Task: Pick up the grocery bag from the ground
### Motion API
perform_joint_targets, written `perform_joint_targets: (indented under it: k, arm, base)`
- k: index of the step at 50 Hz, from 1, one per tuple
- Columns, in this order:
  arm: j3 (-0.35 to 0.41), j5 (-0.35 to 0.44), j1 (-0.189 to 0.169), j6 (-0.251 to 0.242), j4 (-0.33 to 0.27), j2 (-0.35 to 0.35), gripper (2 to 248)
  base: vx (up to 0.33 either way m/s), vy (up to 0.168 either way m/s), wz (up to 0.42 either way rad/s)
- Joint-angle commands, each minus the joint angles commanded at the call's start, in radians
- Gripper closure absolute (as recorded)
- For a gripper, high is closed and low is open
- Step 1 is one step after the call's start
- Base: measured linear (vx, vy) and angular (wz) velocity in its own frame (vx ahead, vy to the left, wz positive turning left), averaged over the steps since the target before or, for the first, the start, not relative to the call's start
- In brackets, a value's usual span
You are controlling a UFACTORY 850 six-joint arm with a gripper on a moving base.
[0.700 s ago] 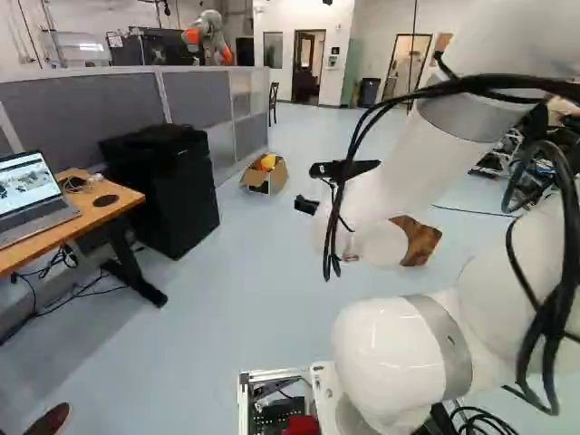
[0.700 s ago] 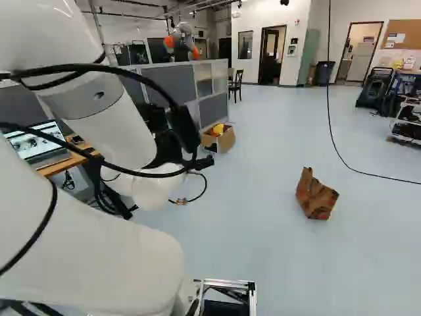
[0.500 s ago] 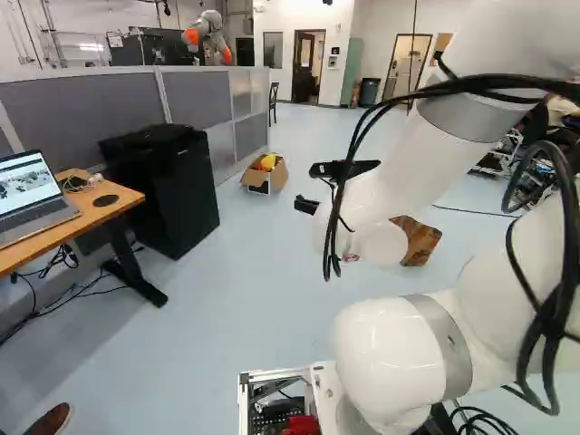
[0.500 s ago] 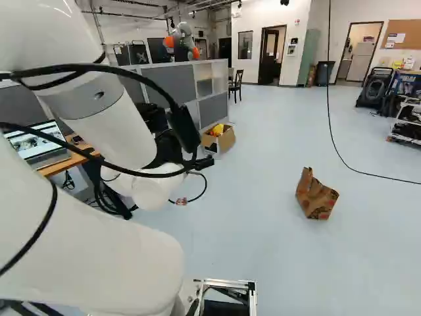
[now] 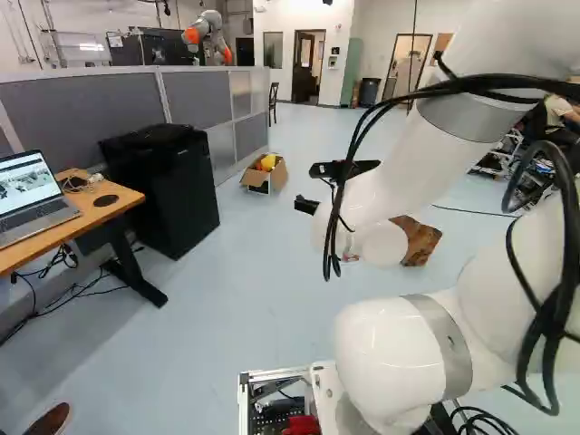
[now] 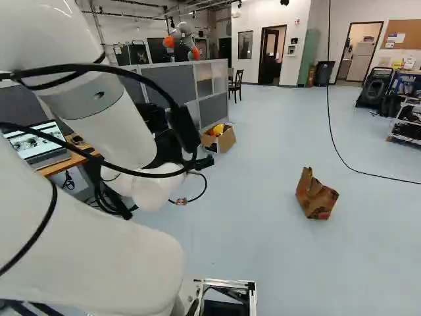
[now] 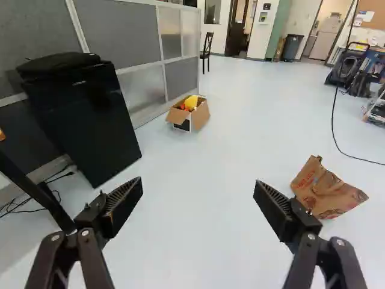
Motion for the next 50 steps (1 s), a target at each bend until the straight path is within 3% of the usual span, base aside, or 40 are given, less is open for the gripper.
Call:
perform_joint_targets:
  k: [50]
  arm:
    - [0.000, 0.000, 0.000, 0.000, 0.000, 0.000, 3]
  base:
    - [0.005, -0.002, -0.003]
